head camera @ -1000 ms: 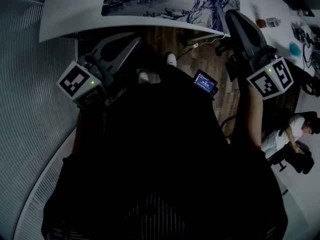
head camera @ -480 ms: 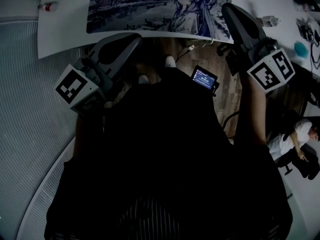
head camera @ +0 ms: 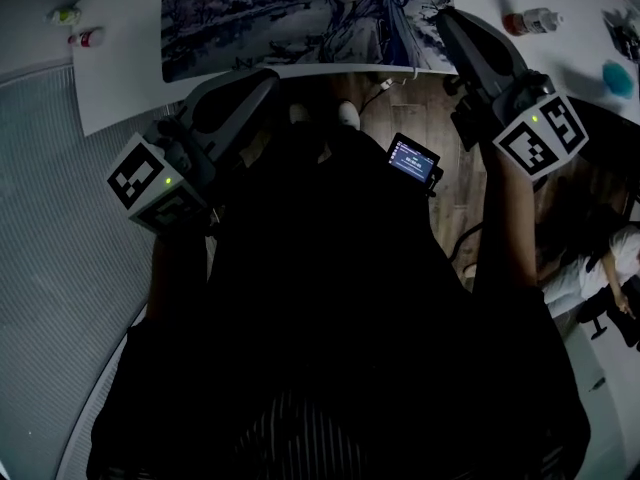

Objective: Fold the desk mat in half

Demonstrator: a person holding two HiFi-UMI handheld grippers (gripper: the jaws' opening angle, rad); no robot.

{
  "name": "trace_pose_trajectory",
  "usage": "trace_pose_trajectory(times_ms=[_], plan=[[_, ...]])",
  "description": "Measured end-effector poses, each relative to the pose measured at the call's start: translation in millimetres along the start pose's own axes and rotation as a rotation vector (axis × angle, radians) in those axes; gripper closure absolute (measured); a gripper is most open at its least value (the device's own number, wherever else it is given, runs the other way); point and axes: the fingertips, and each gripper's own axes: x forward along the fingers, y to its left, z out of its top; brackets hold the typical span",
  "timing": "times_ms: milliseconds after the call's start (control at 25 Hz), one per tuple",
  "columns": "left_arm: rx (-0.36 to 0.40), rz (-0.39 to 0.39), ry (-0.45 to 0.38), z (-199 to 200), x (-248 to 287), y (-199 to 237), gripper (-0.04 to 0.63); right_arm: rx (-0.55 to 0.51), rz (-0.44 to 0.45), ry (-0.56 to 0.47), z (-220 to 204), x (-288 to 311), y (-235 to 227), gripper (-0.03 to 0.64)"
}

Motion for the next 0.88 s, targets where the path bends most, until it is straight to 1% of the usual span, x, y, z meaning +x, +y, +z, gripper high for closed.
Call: trace_pose_trajectory(times_ms=[80, 280, 400, 520, 640, 720, 880], plan=[[0.015, -0.027, 0.019, 1, 11, 2, 0.588, 0.012, -0.026, 0.001, -4, -4, -9, 0.614], [0.020, -0.125, 0.076, 2, 41, 17, 0.588, 0.042, -0.124, 0.005, -13, -11, -35, 0.614], [0.023, -0.173, 0.079, 6, 53, 30, 0.588, 0.046, -0.177, 0.007, -15, -10, -46, 0.614], [0.009, -0.202, 0.097, 6, 60, 46, 0.588, 0.050, -0.222, 0.026, -13, -6, -51, 0.614], [-0.016, -0.219, 0.127, 2, 73, 68, 0.588, 0.051, -0.247, 0.055, -14, 4, -61, 0.614], [-0.038, -0.247, 0.134, 0, 84, 77, 0.588, 0.068, -0.249, 0.050, -15, 9, -68, 0.614], [-0.060, -0.313, 0.141, 0, 103, 81, 0.588, 0.082, -0.252, 0.036, -15, 23, -83, 0.614]])
